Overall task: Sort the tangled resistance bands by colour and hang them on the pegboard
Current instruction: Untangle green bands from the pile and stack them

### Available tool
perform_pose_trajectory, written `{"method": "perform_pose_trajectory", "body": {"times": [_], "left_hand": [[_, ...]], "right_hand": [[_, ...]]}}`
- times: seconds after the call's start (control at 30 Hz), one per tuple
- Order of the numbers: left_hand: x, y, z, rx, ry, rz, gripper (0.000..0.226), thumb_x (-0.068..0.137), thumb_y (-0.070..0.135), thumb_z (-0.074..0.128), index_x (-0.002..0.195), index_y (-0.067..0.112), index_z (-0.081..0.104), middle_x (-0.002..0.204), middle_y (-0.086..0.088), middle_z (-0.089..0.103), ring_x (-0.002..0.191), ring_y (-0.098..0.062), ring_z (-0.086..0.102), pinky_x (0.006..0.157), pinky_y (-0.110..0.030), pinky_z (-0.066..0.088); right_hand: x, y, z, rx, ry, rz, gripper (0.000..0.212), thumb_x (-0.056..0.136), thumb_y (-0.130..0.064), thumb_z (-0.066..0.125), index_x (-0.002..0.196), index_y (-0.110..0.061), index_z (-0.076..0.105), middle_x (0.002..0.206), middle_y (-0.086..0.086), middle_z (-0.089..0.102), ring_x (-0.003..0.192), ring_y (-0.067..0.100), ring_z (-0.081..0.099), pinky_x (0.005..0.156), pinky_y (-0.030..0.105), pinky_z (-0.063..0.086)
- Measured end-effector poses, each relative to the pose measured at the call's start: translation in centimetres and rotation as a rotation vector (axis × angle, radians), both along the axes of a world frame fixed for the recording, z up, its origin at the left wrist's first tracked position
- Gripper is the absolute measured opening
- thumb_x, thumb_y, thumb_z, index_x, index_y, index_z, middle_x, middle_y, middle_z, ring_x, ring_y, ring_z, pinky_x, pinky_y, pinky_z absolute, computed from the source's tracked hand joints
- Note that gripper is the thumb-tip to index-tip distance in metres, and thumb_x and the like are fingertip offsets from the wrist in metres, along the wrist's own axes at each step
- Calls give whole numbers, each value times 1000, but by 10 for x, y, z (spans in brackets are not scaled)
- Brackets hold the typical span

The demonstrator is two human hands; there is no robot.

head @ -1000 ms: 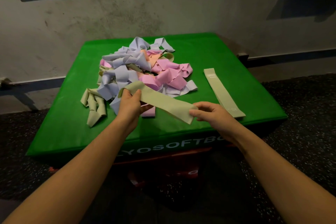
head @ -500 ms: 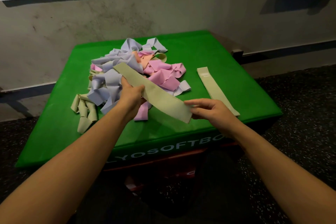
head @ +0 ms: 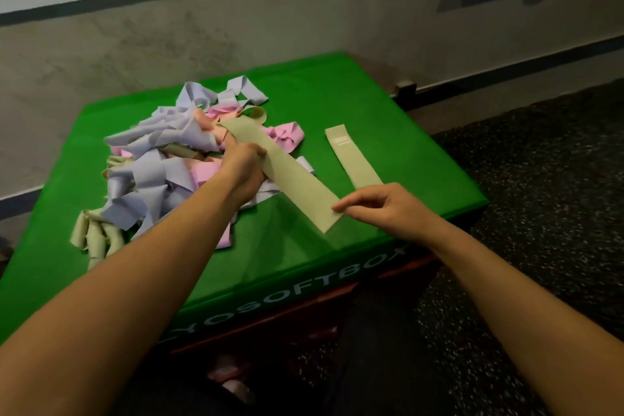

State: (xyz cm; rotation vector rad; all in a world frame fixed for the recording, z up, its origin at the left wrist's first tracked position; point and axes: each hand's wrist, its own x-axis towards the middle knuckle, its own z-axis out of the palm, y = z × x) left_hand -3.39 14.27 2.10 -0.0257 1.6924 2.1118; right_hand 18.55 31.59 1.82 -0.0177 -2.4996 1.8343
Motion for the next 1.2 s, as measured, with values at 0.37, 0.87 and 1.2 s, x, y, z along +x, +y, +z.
{"method": "perform_pose_trajectory", "body": {"times": [0.37, 0.87, 1.2], "left_hand": [[-22, 120, -9, -101, -13, -68, 38, 100, 0, 35, 136, 10, 43, 118, -12, 59, 104, -27, 58, 85, -46, 54], [-51, 175, -70, -659, 246, -220, 48, 95, -2, 45, 137, 20, 41, 115, -11, 58, 94, -32, 62, 89, -56, 56], [-54, 175, -72, -847, 485, -171, 57, 90, 5, 64, 141, 20, 42, 147, -9, 27, 74, -11, 51, 63, -21, 53]], "right_hand": [[2, 74, -26, 360, 322, -192, 13, 84, -26, 75, 96, -19, 76, 114, -6, 58, 109, 11, 55, 95, 22, 45], [8, 123, -88, 596, 165, 18, 20, 89, -36, 66, 107, -31, 73, 108, -17, 64, 102, 7, 55, 91, 39, 46], [5, 126, -86, 551, 162, 15, 24, 85, -39, 71, 108, -32, 72, 112, -16, 61, 108, 4, 55, 95, 39, 47]]}}
